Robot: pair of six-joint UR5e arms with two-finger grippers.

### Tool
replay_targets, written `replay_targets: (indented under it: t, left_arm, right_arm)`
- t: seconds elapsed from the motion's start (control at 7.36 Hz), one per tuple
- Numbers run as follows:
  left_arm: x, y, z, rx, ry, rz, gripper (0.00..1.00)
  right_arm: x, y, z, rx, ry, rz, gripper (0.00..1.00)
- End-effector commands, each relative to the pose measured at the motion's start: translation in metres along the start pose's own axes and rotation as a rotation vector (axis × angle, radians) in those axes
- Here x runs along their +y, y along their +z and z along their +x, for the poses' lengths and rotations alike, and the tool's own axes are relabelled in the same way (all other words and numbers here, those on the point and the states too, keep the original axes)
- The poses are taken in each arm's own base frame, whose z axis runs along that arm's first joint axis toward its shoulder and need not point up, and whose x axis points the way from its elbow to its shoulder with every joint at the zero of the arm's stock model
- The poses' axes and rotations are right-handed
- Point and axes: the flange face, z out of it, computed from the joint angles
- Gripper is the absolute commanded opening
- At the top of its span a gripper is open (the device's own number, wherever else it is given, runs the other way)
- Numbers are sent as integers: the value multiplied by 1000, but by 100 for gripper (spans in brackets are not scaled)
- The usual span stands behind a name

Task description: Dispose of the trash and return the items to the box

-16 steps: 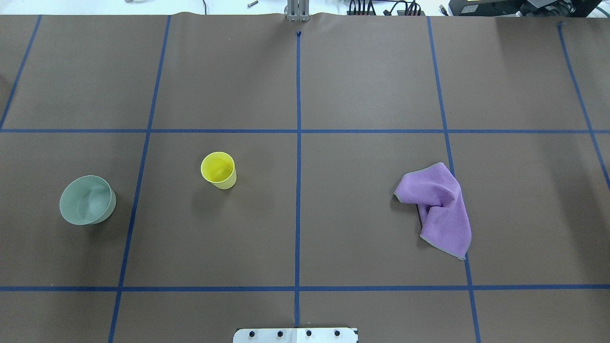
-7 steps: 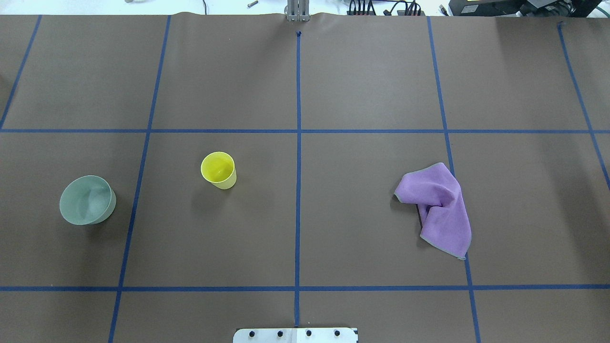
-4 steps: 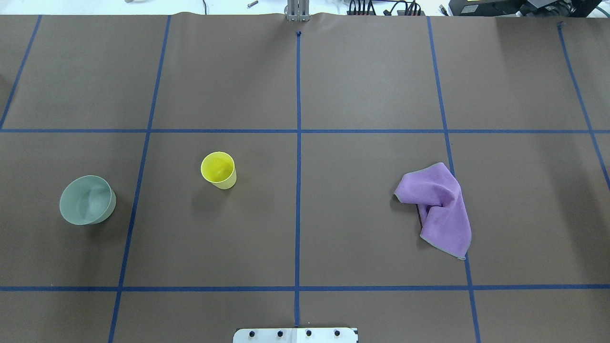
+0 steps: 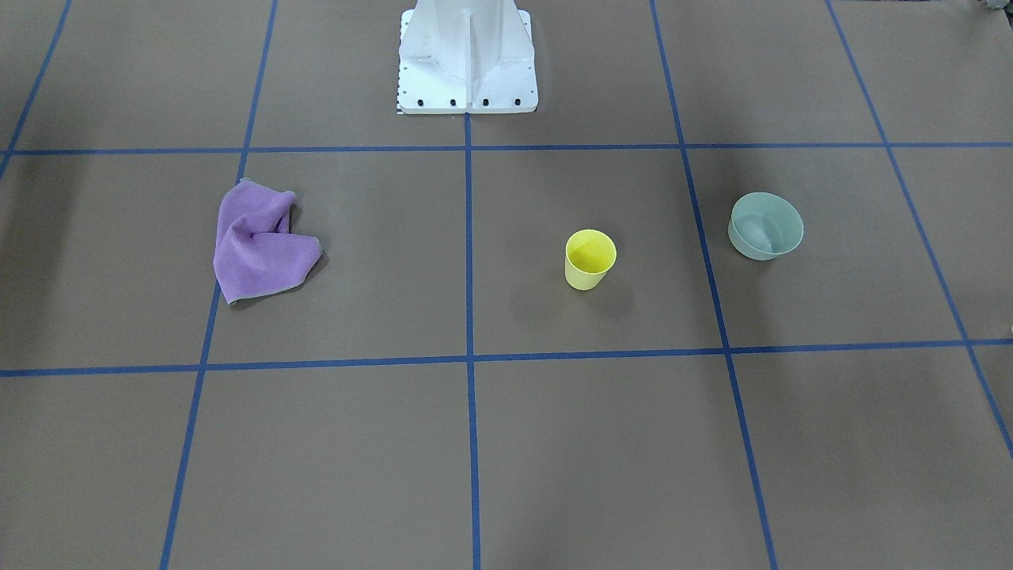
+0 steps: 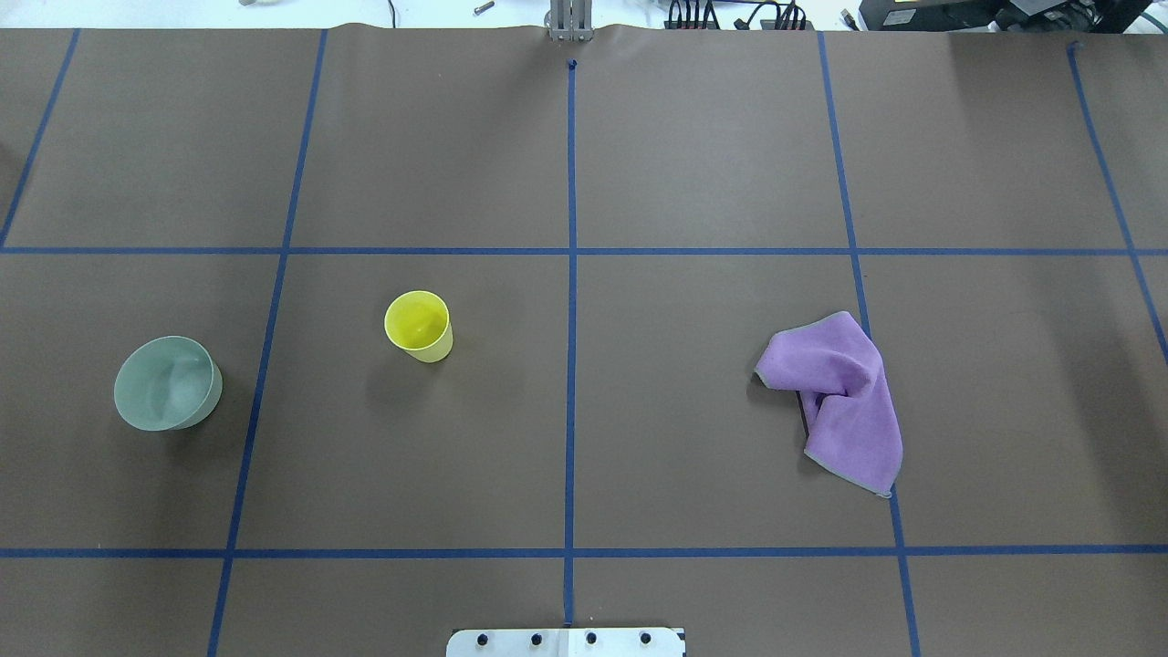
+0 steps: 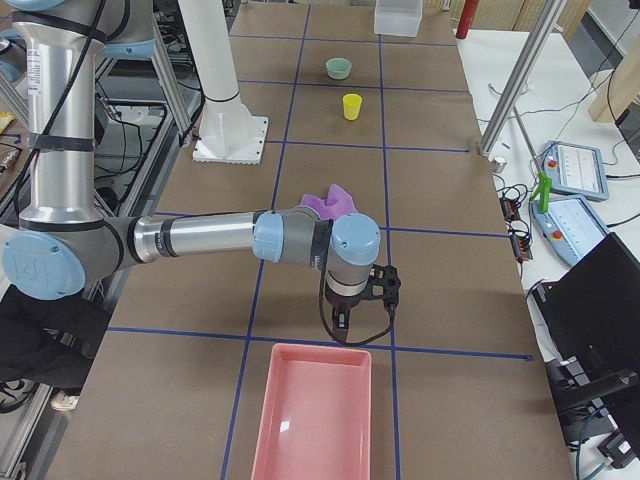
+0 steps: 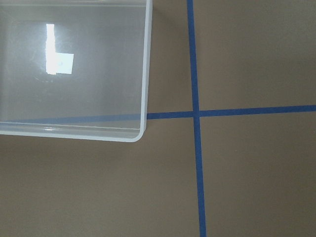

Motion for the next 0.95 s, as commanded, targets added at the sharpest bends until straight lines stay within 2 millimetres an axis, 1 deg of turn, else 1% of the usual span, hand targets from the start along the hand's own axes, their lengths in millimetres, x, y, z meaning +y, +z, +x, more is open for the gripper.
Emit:
replay_targets:
  t: [0.0, 0.14, 0.27, 0.41, 0.54, 0.68, 0.81]
  left_arm:
    - [-4, -11, 15, 19, 37, 37, 98]
    - [-7, -24, 30, 26, 63, 63, 98]
    - [-10, -26, 41, 34, 59, 68, 98]
    - [-22, -12, 93, 82, -18, 30, 98]
    - [-19, -4, 151, 107, -85, 0, 98]
    - [-9, -2, 202, 126, -135, -21, 98]
    - [-2, 10, 228, 133, -141, -56, 98]
  right_arm:
    - [1, 0, 0, 0, 1, -1, 100]
    - [0, 0, 0, 0, 1, 0, 100]
    - [0, 0, 0, -1, 3, 1, 100]
    - [0, 0, 0, -2, 1, 1, 100]
    - [0, 0, 0, -3, 1, 1, 100]
    - [0, 0, -1, -3, -2, 0, 100]
    - [0, 1, -1, -3, 0, -1, 100]
